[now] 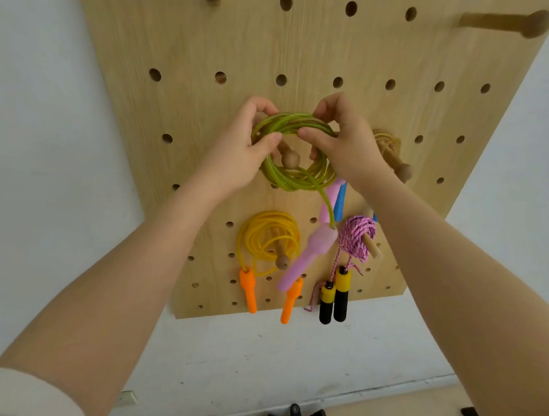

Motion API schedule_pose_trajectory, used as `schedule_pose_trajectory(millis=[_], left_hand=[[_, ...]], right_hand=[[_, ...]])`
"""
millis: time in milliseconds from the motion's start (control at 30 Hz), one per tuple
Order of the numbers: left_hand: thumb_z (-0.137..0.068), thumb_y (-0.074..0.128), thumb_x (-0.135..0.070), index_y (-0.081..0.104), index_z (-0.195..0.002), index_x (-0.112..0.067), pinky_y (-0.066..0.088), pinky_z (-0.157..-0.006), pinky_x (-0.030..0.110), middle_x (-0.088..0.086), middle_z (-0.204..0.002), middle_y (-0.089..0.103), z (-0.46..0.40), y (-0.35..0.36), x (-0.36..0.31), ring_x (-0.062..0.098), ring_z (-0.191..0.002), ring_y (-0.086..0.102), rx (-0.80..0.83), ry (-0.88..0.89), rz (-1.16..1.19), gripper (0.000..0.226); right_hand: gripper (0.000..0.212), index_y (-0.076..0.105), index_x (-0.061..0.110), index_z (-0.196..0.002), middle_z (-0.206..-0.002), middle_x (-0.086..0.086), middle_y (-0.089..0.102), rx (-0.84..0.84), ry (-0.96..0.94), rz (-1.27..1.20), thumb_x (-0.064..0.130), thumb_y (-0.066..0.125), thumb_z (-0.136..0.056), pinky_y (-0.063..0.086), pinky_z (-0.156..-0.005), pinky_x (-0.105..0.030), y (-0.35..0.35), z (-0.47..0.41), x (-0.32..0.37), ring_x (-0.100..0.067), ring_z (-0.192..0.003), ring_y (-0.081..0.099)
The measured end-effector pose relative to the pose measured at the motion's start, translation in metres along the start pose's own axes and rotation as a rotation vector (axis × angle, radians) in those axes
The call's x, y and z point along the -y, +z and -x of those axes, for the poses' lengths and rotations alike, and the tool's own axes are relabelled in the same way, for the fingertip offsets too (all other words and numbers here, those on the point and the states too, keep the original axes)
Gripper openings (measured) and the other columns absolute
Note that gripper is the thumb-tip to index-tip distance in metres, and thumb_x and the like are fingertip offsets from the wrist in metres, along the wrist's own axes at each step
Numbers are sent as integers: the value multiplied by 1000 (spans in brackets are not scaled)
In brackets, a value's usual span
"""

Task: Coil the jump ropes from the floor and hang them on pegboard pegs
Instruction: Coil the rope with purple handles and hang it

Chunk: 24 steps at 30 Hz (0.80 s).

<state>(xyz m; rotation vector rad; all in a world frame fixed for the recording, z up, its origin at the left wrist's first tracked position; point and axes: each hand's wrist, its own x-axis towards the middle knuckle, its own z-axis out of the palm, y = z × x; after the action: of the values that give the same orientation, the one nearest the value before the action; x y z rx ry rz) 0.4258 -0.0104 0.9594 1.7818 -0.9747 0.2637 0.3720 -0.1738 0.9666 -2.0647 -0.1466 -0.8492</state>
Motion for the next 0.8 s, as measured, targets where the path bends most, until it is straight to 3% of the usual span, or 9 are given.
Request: schedule_pose_trajectory(millis=[100,167,267,333,467,600,700,733,800], left_hand=[[-95,48,-15,46,-119,-14,39,-72,18,2,-106,57,-12,6,23,15,-90,57,-160,21,-206,25],[-95,47,-15,49,-124,-5,37,-80,21,11,-115,58,-12,11,40,27,-102,56,-223,103,-370,31],[-93,48,-24,61,-114,-9,48,-70,40,18,-113,60,-11,17,62,36,-94,57,-374,236,-786,29],[-91,52,-28,65,-105,-15,45,-66,40,18,-107,59,-14,18,70,30,-91,51,-472,275,-912,23],[-93,50,-23,66,-112,-11,47,-60,38,18,-89,58,-16,23,79,31,-77,54,-452,315,-693,28],[-94,47,-23,62,-121,-13,49,-69,41,21,-94,54,-10,29,71,34,-82,55,-430,183,-526,33],[-93,42,-20,48,-136,-12,45,-84,44,24,-110,51,6,32,73,37,-96,53,-334,127,-612,44],[-92,40,-22,40,-140,-12,42,-90,46,24,-121,49,13,34,72,39,-105,50,-291,102,-669,49],[-93,39,-26,24,-147,-14,33,-101,49,21,-143,35,21,36,67,41,-125,38,-220,40,-703,57]], right_hand=[[26,45,8,-104,-88,1,55,30,-60,292,25,59,-90,49,-67,-37,14,-15,-14,-19,-72,58],[31,49,3,-105,-98,-10,56,-34,-100,531,31,53,-91,40,-65,-39,29,-18,-27,-28,-82,56],[34,58,4,-90,-90,-15,61,-281,-264,909,36,46,-88,28,-59,-32,48,-17,-50,-32,-70,58],[36,61,6,-92,-91,-15,62,-319,-309,1016,36,42,-89,38,-61,-34,52,-16,-58,-31,-72,59],[44,50,2,-121,-123,-20,49,-109,-127,884,34,33,-96,38,-49,-36,52,-13,-49,-38,-82,58],[58,9,12,-148,-144,-19,32,49,-39,785,19,37,-98,35,-56,-36,56,18,-52,-41,-84,59],[66,-10,26,-147,-109,-24,58,239,136,475,22,35,-100,47,-67,-44,51,43,-63,-39,-78,59],[62,-6,25,-148,-98,-25,60,271,202,406,24,34,-100,48,-73,-47,46,46,-66,-38,-78,59],[52,14,21,-147,-110,-19,58,266,238,466,33,33,-100,47,-81,-41,33,47,-66,-33,-95,58]])
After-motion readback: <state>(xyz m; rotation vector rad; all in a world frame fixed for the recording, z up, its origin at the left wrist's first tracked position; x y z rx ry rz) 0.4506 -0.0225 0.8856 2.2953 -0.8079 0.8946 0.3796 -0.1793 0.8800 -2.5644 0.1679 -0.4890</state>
